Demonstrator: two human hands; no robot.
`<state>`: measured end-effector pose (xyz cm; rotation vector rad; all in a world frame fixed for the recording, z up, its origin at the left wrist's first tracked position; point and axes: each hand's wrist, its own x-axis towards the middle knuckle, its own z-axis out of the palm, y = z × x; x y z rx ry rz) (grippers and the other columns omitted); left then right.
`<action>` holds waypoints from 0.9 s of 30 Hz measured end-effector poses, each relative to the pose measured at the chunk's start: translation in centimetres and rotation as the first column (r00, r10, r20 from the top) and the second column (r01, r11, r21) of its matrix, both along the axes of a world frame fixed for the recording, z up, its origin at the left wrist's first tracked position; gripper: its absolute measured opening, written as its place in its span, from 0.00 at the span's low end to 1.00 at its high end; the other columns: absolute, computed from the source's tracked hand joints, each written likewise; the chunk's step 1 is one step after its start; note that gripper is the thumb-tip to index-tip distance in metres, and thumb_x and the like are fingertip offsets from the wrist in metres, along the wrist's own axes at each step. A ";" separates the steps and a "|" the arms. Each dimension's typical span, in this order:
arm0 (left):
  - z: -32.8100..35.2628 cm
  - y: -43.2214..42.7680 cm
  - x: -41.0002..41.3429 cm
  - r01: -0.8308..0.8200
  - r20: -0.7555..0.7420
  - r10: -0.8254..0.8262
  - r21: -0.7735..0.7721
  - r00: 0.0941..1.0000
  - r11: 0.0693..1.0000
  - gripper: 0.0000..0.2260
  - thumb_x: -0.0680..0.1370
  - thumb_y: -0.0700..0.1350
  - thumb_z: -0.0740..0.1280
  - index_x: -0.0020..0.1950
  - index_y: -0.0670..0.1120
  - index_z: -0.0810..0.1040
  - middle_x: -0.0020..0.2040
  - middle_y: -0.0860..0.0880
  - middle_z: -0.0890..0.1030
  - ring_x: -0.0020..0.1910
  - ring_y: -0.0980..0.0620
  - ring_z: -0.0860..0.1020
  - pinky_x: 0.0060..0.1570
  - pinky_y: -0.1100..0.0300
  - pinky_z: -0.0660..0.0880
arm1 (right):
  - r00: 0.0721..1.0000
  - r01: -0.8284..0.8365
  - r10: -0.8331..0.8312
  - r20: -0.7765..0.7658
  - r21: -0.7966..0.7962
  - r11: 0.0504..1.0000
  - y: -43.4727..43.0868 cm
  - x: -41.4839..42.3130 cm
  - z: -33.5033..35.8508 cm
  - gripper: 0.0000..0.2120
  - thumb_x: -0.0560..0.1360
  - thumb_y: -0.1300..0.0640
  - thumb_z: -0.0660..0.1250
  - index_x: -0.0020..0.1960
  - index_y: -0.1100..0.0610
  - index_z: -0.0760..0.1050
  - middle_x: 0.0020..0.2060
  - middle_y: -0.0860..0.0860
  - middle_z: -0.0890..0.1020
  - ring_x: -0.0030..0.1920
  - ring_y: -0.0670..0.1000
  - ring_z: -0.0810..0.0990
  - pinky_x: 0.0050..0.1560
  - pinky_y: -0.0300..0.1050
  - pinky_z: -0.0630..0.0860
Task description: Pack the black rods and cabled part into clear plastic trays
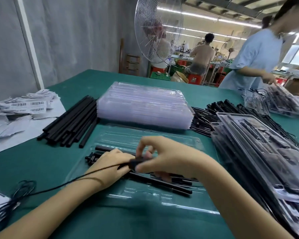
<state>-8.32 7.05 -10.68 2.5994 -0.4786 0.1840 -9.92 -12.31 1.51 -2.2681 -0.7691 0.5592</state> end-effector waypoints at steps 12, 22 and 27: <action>0.2 -0.2 0.1 0.060 0.044 -0.061 0.019 0.997 0.998 0.15 0.80 0.49 0.62 0.65 0.62 0.73 0.55 0.72 0.70 0.53 0.58 0.70 0.61 0.55 0.67 | 0.914 0.171 -0.201 0.352 0.114 0.979 -3.0 -2.4 -8.4 0.06 0.70 0.51 0.73 0.42 0.49 0.76 0.34 0.40 0.76 0.37 0.37 0.72 0.39 0.28 0.66; -0.1 0.6 -0.8 0.057 0.040 -0.058 0.031 0.997 0.998 0.18 0.80 0.54 0.53 0.67 0.57 0.73 0.62 0.60 0.75 0.60 0.62 0.67 0.65 0.60 0.67 | 0.830 0.166 -0.184 0.526 0.082 0.983 -2.6 -3.7 -10.4 0.13 0.77 0.48 0.65 0.58 0.50 0.80 0.44 0.44 0.72 0.50 0.45 0.68 0.51 0.28 0.61; 0.4 1.4 -1.2 0.078 0.036 -0.084 0.154 0.996 0.985 0.26 0.78 0.56 0.46 0.76 0.54 0.56 0.73 0.61 0.59 0.71 0.65 0.53 0.71 0.69 0.44 | 0.803 0.135 -0.081 0.590 -0.048 0.990 -3.2 -4.1 -9.8 0.16 0.78 0.44 0.61 0.60 0.49 0.78 0.49 0.45 0.73 0.53 0.46 0.68 0.53 0.36 0.67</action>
